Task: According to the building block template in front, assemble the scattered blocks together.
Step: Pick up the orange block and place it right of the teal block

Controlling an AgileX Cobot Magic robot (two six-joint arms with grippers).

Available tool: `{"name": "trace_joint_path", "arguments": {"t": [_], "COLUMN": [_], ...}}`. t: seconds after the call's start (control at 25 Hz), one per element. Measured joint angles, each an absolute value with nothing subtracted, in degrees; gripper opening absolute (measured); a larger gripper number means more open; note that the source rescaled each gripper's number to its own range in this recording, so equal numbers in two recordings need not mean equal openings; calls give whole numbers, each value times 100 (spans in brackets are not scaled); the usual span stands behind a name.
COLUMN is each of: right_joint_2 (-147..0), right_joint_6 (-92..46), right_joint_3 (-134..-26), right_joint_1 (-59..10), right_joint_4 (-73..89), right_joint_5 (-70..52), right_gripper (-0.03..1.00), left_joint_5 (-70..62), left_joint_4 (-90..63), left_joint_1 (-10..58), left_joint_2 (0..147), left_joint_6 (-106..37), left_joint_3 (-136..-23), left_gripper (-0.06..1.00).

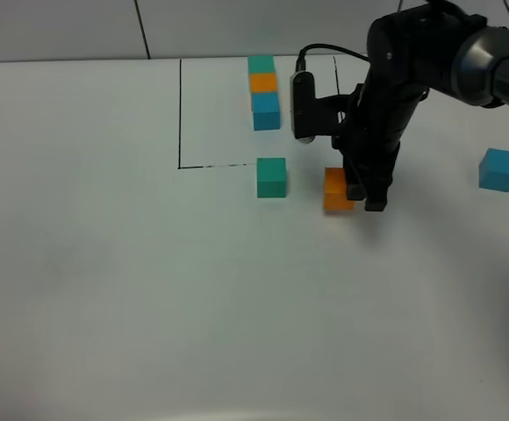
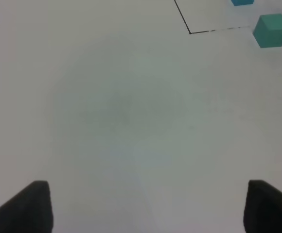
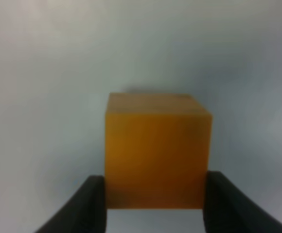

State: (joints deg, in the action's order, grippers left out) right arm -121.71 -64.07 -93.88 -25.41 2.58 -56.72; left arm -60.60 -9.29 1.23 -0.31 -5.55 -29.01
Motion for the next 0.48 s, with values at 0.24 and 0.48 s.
{"name": "trace_joint_path", "arguments": {"t": [0.24, 0.48], "right_joint_2": [-12601, -13032], "right_joint_6": [-6418, -6355], "right_joint_3": [-9994, -10529], "right_joint_1": [-2684, -2711], "right_joint_4": [196, 195], "right_joint_5": [-5673, -5797], "right_gripper": [1, 1], "left_joint_5": [-6060, -6060], "left_joint_4": [-929, -929], "left_joint_1": [123, 120], "left_joint_2": [-31, -31], "left_joint_6": [-555, -555], "left_joint_3": [-2901, -2901], "left_gripper": [79, 79]}}
